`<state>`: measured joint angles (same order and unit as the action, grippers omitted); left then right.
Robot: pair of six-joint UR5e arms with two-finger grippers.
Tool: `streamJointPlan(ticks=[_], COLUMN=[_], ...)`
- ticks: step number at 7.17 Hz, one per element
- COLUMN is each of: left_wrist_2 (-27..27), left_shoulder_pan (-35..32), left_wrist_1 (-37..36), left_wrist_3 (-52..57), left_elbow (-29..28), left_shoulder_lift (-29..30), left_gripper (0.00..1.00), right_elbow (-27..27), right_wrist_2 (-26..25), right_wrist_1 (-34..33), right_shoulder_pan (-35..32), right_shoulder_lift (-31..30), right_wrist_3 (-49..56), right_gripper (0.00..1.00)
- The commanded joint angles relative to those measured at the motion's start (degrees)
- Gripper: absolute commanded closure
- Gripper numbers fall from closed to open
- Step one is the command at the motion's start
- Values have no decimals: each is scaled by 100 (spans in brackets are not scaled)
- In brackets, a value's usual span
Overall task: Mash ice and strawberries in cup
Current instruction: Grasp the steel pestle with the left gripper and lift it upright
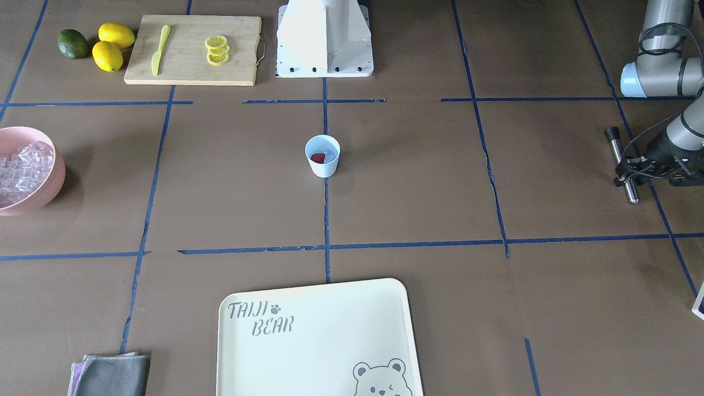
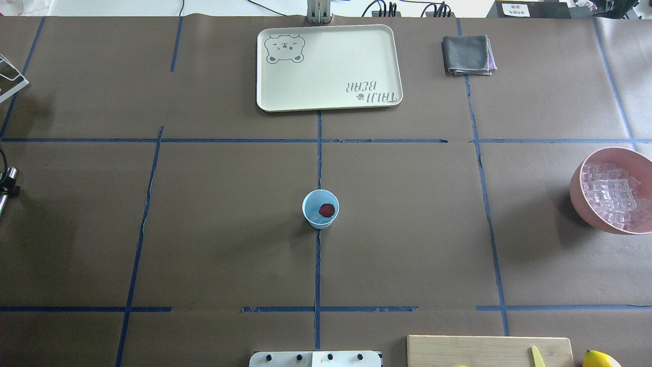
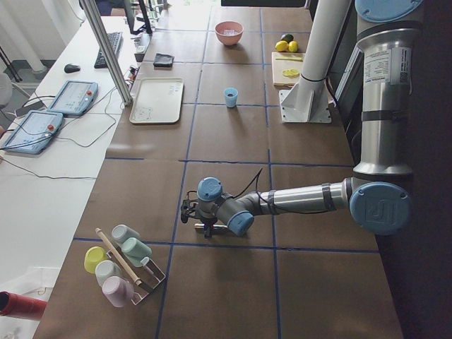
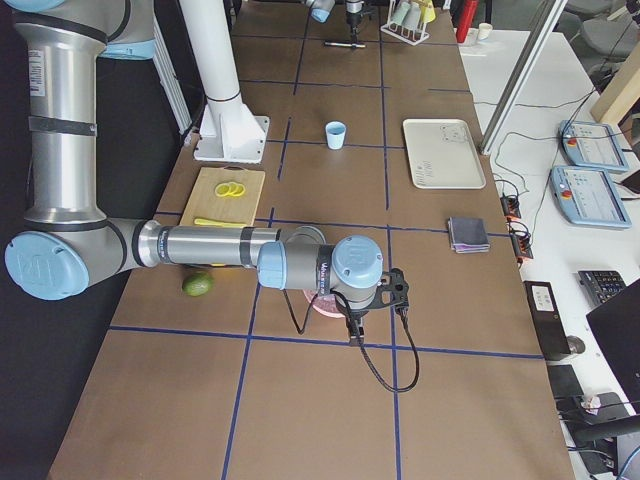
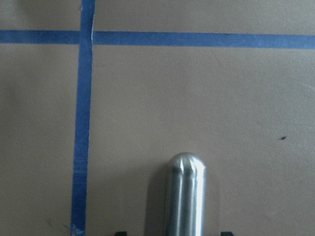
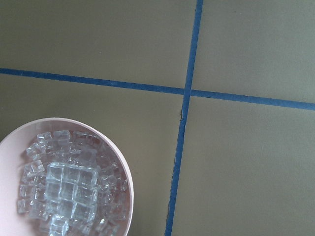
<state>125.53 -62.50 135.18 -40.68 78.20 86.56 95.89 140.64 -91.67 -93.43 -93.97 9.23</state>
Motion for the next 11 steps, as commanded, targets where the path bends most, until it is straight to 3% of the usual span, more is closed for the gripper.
streamJointPlan(ticks=[1,3,7,8,11], left_wrist_2=[16,42,86,77,-1351], left_shoulder_pan=[-7,-51,-25,-34,622], left_wrist_1=[0,-70,-88,-88,9], left_wrist_3=[8,25,499,517,256], left_elbow=[46,360,2134,2399,3303], left_shoulder_lift=[-7,-16,124,412,1160], left_gripper=[98,100,100,100,100], right_elbow=[17,17,87,96,254], right_wrist_2=[7,-1,16,-1,-10], right_wrist_1=[0,0,9,9,9], right_shoulder_pan=[0,0,0,0,0], right_shoulder_lift=[10,10,37,37,-34], right_wrist_3=[0,0,-35,-35,-26], right_gripper=[1,1,1,1,1])
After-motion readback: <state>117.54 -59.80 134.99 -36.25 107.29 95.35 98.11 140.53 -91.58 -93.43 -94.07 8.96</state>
